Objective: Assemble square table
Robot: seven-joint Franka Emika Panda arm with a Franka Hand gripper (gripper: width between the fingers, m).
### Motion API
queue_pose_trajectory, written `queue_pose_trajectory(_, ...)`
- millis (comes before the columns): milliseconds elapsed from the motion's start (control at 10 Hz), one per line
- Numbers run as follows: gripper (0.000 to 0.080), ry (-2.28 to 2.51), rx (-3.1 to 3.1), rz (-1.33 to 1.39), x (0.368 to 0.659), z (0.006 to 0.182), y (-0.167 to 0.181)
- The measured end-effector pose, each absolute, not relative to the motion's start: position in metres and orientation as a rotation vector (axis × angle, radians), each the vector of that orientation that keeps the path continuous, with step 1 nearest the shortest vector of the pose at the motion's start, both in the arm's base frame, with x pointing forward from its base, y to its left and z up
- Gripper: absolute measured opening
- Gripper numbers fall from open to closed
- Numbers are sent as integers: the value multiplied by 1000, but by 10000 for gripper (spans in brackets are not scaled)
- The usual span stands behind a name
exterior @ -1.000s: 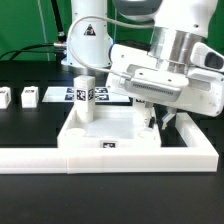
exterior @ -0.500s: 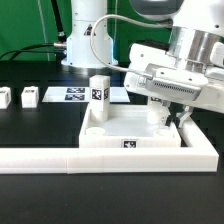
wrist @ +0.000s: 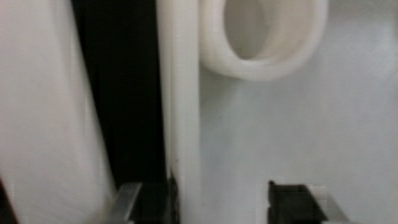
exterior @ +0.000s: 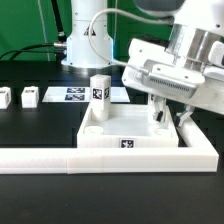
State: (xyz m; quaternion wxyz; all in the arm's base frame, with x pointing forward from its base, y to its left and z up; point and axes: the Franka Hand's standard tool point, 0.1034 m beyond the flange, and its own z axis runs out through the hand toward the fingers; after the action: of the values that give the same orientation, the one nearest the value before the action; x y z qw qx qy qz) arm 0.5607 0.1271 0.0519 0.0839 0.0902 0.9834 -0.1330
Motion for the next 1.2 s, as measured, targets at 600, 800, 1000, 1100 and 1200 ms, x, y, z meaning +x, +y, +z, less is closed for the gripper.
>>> queue_pose_trajectory(600,645,2826,403,-250,555,120,54)
queue_pose_trajectory(800,648,2820,520,-178,526,108,25)
queue_pose_trajectory(1000,648,2852,547,-207,510,95,6)
queue_pose_trajectory(1100,648,2843,577,-201,511,95,6)
queue_pose_trajectory(1200,648,2840,592,-200,511,95,6)
